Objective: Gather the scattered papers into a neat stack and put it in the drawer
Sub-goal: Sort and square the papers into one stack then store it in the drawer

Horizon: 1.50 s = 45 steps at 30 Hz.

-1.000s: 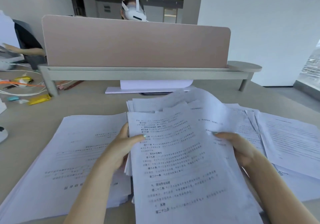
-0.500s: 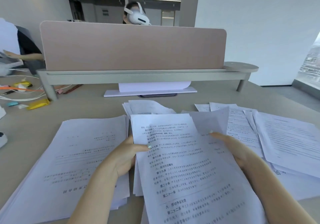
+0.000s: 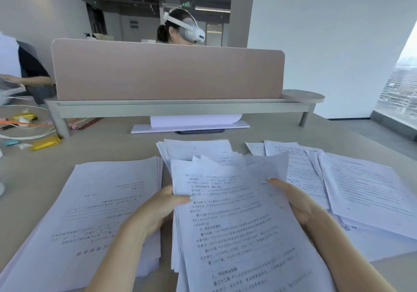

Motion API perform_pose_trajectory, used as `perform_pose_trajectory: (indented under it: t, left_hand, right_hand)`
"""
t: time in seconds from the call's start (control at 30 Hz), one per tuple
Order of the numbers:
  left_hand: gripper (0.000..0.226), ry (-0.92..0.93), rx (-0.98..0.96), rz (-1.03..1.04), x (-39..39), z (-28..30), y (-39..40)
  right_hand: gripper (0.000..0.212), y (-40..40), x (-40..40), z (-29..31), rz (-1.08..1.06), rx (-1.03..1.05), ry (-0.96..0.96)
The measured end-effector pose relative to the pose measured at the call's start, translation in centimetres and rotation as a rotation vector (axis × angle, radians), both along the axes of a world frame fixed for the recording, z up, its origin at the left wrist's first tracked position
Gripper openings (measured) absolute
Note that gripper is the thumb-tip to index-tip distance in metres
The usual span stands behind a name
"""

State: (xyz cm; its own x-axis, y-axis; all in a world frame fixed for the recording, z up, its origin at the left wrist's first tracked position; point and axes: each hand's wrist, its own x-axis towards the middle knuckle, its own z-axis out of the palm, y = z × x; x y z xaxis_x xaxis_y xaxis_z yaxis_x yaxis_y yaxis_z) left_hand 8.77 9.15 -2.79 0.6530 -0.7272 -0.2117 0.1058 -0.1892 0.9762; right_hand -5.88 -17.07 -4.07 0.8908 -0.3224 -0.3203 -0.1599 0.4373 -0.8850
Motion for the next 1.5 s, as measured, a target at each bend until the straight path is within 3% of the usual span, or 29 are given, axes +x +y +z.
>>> perform_pose_trajectory:
  t: [0.1,0.23,0.37,0.43,0.6,0.67,0.77,0.87,0.97,1.07,1.17,1.27,1.4,1.5]
  left_hand:
    - [0.026,-0.108,0.127,-0.134,-0.7,0.5,0.3]
    - [0.027,-0.179,0.113,-0.202,-0.8,3.4,0.5]
    - [0.027,-0.253,-0.058,-0.165,-1.2,7.2,-1.1]
    - [0.023,-0.284,-0.185,-0.059,-1.5,9.1,-2.1]
    - [0.005,-0.607,-0.318,0.186,-1.5,15.3,-3.5]
    - [0.020,-0.659,-0.477,0.218,-1.9,18.0,-3.9]
    - [0.048,-0.630,-0.639,0.316,-2.5,19.9,-4.0]
    - [0.060,-0.561,-0.496,0.394,-2.1,16.7,-3.6]
    - [0.042,-0.431,-0.417,0.371,-2.2,11.8,-3.8]
    - [0.017,-0.465,-0.236,0.286,-2.5,9.3,-4.5]
    - [0.010,-0.466,-0.225,0.342,-2.5,10.6,-4.9]
    - [0.027,-0.514,-0.328,0.420,-2.7,14.2,-4.9]
    - [0.016,-0.474,-0.494,0.449,-2.8,16.9,-4.3]
    - [0.004,-0.417,-0.439,0.388,-3.0,14.7,-4.1]
  right_hand:
    - [0.028,0.5,-1.0,0.5,0.023,-0.040,0.068]
    - [0.075,0.3,-2.2,1.3,0.051,-0.104,0.018]
    - [0.033,1.6,-2.2,5.5,0.010,-0.155,-0.127]
    - [0.026,2.1,-1.7,8.2,-0.066,-0.217,-0.197]
    - [0.018,2.9,-0.7,16.7,-0.278,-0.408,-0.411]
    - [0.013,3.2,-0.6,19.9,-0.315,-0.453,-0.521]
    - [0.017,3.5,-0.2,22.0,-0.312,-0.537,-0.599]
    - [0.023,2.6,0.1,18.8,-0.293,-0.598,-0.521]
    - [0.048,2.1,0.3,13.1,-0.224,-0.581,-0.289]
    - [0.037,2.6,0.8,9.6,-0.265,-0.561,-0.182]
    - [0.022,3.4,1.1,10.8,-0.372,-0.535,-0.255]
    - [0.005,4.0,0.9,14.9,-0.428,-0.561,-0.407]
    - [0.007,4.5,0.5,18.3,-0.414,-0.552,-0.527]
    - [0.018,4.1,0.8,16.0,-0.355,-0.509,-0.425]
